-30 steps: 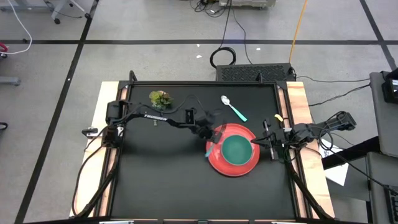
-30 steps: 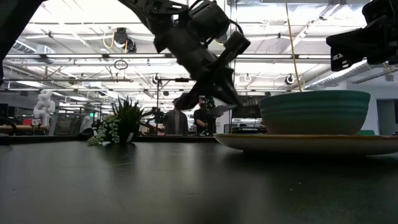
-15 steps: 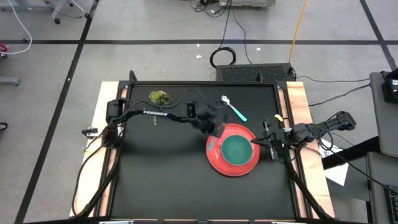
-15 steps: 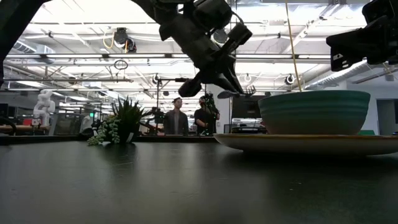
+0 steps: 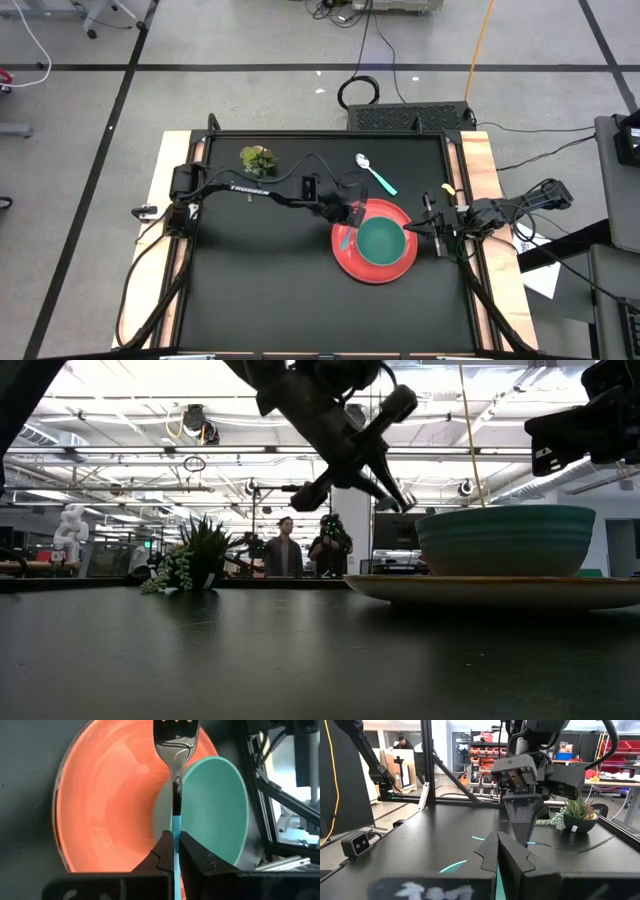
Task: Set table place
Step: Put the blue fork on the orange plate to the left of the green bowl
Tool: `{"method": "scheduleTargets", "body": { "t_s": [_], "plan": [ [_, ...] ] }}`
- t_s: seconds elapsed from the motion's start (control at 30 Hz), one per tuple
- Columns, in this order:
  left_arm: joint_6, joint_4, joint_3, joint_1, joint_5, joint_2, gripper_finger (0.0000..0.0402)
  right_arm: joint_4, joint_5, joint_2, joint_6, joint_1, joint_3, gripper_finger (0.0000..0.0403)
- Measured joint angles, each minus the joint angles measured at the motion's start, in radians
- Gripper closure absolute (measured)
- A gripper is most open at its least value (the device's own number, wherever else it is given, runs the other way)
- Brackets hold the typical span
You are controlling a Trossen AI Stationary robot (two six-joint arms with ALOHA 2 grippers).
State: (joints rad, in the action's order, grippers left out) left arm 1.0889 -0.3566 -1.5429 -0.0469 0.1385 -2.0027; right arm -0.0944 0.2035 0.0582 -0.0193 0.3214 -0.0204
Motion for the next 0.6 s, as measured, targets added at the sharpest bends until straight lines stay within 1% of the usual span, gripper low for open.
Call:
{"method": "scheduleTargets", "body": {
  "t_s": [0.1, 0.2, 0.27, 0.6],
  "plan": [
    [0.017, -0.009, 0.0, 0.004, -0.008, -0.024, 0.0394, 0.0, 0.0, 0.0, 0.0, 0.0, 0.0, 0.0403],
    [0.051, -0.013, 0.002, 0.004, 0.026, -0.06, 0.0394, -0.005, 0.0, 0.001, 0.009, 0.0, 0.0, 0.0403],
    [0.051, 0.018, 0.002, 0.004, 0.037, -0.076, 0.0394, -0.005, 0.0, 0.001, 0.015, 0.0, 0.0, 0.0403],
    [0.052, 0.018, 0.001, 0.007, 0.04, -0.081, 0.0394, -0.007, 0.0, 0.006, 0.015, 0.001, 0.0, 0.0403]
  ]
}}
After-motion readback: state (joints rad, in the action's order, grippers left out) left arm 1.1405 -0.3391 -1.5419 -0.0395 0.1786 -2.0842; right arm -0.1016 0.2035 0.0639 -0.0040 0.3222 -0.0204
